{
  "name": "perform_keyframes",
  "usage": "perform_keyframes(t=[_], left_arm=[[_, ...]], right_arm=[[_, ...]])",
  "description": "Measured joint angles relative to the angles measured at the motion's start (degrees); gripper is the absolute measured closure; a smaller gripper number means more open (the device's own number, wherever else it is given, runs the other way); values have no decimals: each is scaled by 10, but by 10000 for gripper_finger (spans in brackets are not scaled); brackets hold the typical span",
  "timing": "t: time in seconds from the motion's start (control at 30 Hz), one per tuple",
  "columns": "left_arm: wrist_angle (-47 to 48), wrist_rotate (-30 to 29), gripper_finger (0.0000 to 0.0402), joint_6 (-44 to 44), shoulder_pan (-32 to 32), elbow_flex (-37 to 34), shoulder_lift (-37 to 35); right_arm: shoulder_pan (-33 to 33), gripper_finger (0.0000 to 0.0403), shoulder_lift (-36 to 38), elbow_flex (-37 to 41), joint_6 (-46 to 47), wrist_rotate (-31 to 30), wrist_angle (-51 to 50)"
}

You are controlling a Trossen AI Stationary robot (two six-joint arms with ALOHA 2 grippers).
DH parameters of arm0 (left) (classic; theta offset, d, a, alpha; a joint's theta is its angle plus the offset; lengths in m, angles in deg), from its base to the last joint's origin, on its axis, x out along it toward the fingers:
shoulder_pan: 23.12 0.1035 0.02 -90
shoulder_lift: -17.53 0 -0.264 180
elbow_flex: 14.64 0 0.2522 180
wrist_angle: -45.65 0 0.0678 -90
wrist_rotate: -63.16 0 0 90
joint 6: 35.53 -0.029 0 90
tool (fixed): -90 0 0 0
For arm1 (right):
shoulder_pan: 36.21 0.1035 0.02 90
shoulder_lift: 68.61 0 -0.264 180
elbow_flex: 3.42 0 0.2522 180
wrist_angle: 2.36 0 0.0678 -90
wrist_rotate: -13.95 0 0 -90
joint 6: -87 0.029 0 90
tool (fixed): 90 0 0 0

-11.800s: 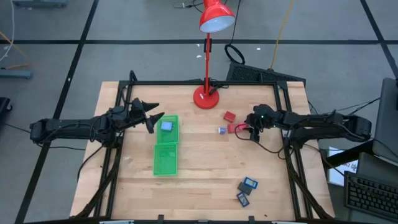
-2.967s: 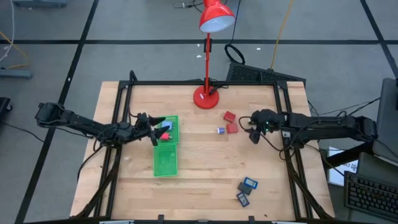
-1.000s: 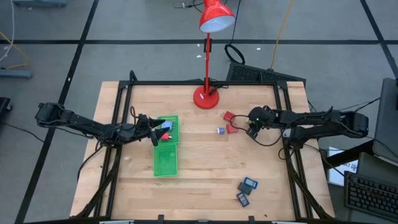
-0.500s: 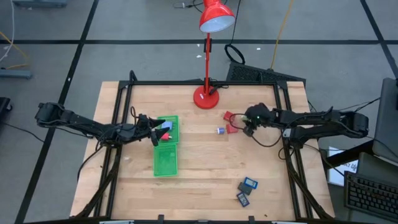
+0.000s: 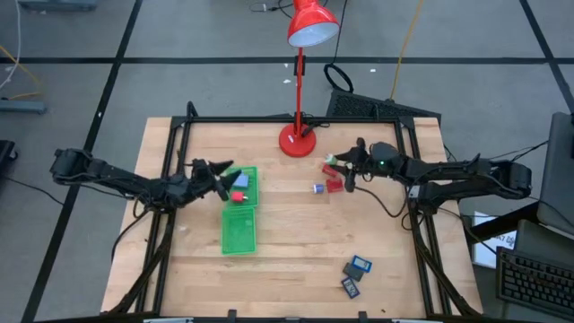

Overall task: Pick & Place Office items
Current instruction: Put the green charger adapter into the top green bin

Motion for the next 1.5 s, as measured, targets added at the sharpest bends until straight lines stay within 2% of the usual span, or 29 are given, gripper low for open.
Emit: perform_keyframes(t=[0.1, 0.27, 0.53, 0.7, 0.9, 1.13, 1.33, 1.5], left_arm=[[-48, -31, 107, -34, 18, 0, 0], [-69, -25, 107, -35, 49, 0, 0], [-66, 14, 107, -33, 59, 0, 0], [-69, 46, 107, -36, 59, 0, 0], [-77, 130, 108, -55, 59, 1, 0], [-77, 167, 108, -90, 56, 19, 4], [-103, 188, 108, -121, 48, 38, 43], [-104, 199, 108, -147, 47, 83, 116]], right_arm=[[0, 270, 0, 0, 2, 46, 92], [0, 270, 0, 0, 9, 69, 189], [5, 270, 0, 0, 3, 114, 172], [19, 270, 0, 0, 3, 115, 179], [41, 270, 0, 0, -12, 115, 194], [59, 270, 0, 0, -17, 116, 212], [74, 270, -7, 0, -15, 116, 233], [88, 270, -46, -3, -15, 116, 273]])
